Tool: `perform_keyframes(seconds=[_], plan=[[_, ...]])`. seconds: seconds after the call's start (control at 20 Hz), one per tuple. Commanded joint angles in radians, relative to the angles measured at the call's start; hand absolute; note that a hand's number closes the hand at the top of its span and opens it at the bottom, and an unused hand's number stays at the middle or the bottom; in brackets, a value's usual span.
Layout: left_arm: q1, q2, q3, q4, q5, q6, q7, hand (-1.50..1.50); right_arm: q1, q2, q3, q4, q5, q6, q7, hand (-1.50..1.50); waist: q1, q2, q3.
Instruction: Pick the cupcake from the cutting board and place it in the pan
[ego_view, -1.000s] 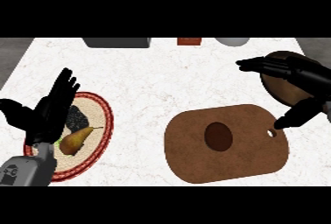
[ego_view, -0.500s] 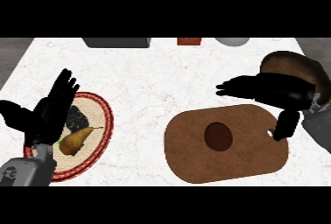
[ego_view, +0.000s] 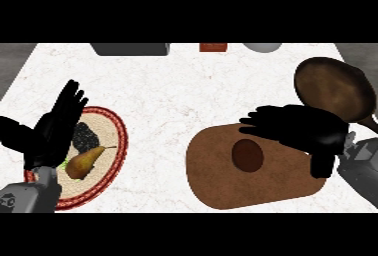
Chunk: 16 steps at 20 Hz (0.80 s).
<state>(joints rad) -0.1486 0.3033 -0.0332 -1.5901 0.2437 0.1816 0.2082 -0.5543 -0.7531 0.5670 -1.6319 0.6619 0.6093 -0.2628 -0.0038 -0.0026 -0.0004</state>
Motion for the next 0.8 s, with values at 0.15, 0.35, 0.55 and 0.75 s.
perform_keyframes(seconds=[0.15,0.35,0.55,0.75], plan=[[-0.043,-0.029,0.017,0.032,-0.030,0.004,0.007,0.00,0.058,0.037,-0.022,-0.126,0.151,0.028,0.079,-1.50,0.002,0.002,0.000],[-0.023,-0.031,0.031,0.010,-0.043,-0.010,0.013,0.00,0.035,0.177,-0.032,-0.042,0.191,0.027,0.061,-1.50,0.009,0.003,0.000],[0.022,-0.044,0.030,-0.013,-0.038,-0.048,-0.011,0.00,0.101,0.226,-0.004,-0.161,0.234,0.123,0.170,-1.50,0.006,0.002,0.000],[-0.075,-0.044,0.054,0.027,-0.049,-0.022,0.069,0.00,0.108,0.279,0.013,-0.119,0.334,0.106,0.210,-1.50,0.005,0.003,0.000]])
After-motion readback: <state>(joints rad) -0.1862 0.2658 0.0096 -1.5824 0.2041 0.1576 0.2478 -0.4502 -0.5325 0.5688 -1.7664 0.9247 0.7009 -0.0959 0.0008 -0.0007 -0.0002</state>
